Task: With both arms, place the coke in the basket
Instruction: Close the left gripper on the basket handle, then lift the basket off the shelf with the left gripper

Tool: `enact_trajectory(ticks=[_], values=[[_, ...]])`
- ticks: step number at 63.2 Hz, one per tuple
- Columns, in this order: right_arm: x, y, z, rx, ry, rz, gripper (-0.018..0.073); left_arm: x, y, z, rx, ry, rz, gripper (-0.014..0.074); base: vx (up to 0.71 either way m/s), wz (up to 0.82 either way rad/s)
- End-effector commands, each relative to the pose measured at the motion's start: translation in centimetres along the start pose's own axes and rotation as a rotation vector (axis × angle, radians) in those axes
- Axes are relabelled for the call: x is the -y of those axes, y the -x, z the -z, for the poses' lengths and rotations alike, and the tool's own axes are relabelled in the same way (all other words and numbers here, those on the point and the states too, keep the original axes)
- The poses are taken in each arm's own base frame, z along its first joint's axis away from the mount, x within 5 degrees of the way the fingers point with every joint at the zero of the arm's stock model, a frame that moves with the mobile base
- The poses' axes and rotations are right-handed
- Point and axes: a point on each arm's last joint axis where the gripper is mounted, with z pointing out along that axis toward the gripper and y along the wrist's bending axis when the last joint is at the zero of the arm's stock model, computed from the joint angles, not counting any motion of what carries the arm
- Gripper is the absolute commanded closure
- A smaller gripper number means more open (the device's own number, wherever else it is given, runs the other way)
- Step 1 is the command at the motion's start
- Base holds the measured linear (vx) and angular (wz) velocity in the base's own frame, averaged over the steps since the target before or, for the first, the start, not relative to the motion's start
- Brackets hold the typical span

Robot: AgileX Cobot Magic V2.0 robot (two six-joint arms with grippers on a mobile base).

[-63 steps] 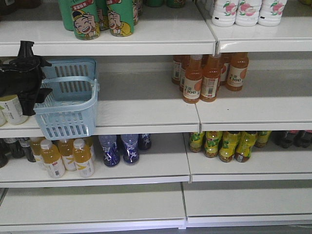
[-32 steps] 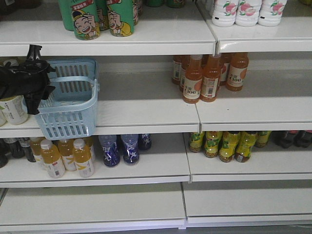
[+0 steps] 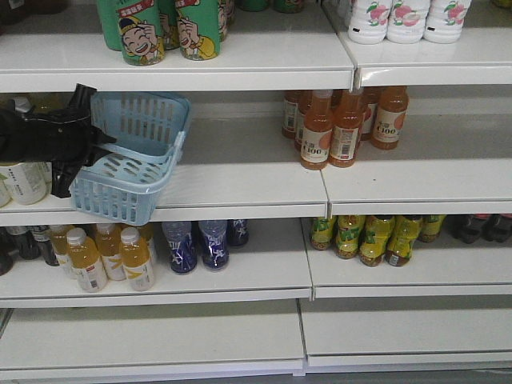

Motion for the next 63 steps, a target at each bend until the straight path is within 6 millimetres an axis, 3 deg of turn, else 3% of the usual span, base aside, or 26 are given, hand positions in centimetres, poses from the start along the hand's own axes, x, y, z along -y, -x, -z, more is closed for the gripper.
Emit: enact_trajectory(ticks=[1, 17, 33, 39, 48, 63], values=[[0.0, 0.5, 0.1, 0.08, 0.0, 0.009, 0.0569, 3.0, -2.1, 2.9, -0.139, -0.112, -0.212, 0.0604, 0.0, 0.0], [0.0, 0.5, 0.1, 0.08, 0.0, 0.009, 0.0569, 4.5, -6.3, 6.1, -0.571, -0.308, -0.348, 0.0604, 0.0, 0.0], [0.0, 0.5, 0.1, 0.078, -0.001, 0.009, 0.0569, 4.0, -10.2, 8.6, -0.866, -0.261, -0.516, 0.0604, 0.0, 0.0], [0.0, 0.5, 0.1, 0.078, -0.001, 0.009, 0.0569, 3.6, -12.5, 9.6, -0.895, -0.2, -0.647, 0.0604, 0.0, 0.0], [0.0, 0.5, 0.1, 0.078, -0.001, 0.009, 0.0569, 2.7, -16.1, 11.1, -0.905, -0.223, -0.707, 0.0604, 0.0, 0.0], [0.0, 0.5, 0.1, 0.078, -0.001, 0.009, 0.0569, -1.0, -18.6, 11.8, -0.77, -0.299, -0.565, 0.0604, 0.0, 0.0]])
